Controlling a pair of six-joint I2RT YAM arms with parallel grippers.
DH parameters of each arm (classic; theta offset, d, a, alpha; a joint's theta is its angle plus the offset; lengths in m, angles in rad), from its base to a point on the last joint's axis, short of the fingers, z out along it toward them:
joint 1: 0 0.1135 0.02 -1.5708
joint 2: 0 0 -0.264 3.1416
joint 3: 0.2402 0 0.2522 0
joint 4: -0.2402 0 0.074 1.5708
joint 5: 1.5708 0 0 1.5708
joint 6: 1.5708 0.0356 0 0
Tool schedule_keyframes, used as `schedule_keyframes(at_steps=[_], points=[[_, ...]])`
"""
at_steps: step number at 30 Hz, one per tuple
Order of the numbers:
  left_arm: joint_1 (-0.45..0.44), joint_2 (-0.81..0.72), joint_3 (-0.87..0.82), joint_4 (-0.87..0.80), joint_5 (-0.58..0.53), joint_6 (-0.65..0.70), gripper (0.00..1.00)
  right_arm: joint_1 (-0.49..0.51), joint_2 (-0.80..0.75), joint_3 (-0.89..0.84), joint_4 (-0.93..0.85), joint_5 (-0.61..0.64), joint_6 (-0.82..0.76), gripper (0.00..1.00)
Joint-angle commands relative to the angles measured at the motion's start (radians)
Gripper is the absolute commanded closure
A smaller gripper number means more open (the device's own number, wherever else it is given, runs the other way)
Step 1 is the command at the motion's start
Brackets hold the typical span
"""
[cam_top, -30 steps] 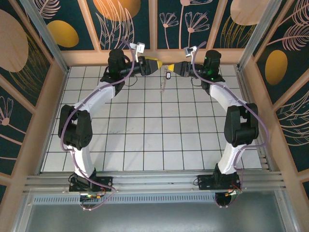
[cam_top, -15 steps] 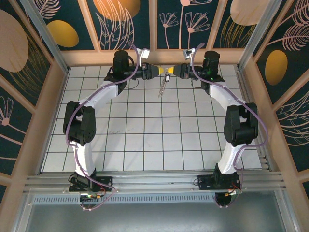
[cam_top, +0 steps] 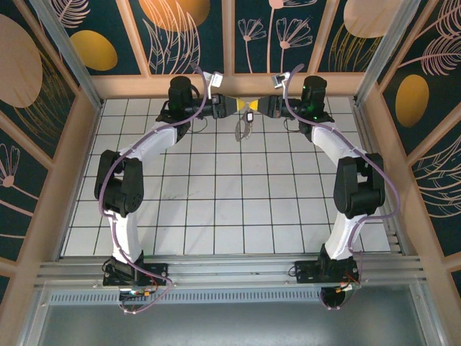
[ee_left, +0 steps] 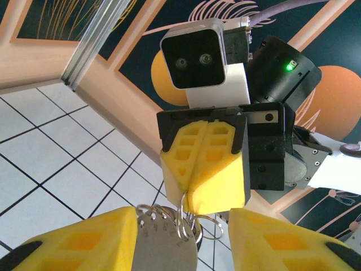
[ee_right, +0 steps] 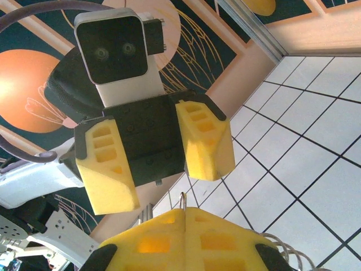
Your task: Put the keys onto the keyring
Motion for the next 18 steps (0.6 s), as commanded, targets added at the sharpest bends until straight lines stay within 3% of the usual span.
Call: schedule_keyframes(at_steps=[1,9,18], points=[[-0.011,0.015,-0.006,0.047,0.03,-0.012,0.55,0.01,0.005,0.04,0.025,-0.005,-0.008,1.0],[-0.021,0.019,-0.006,0.05,0.037,-0.01,0.61,0.015,0.014,0.044,0.027,0.001,-0.005,1.0],[-0.024,0.018,-0.017,0.054,0.037,-0.007,0.82,0.016,0.018,0.044,0.025,0.006,-0.007,1.0]])
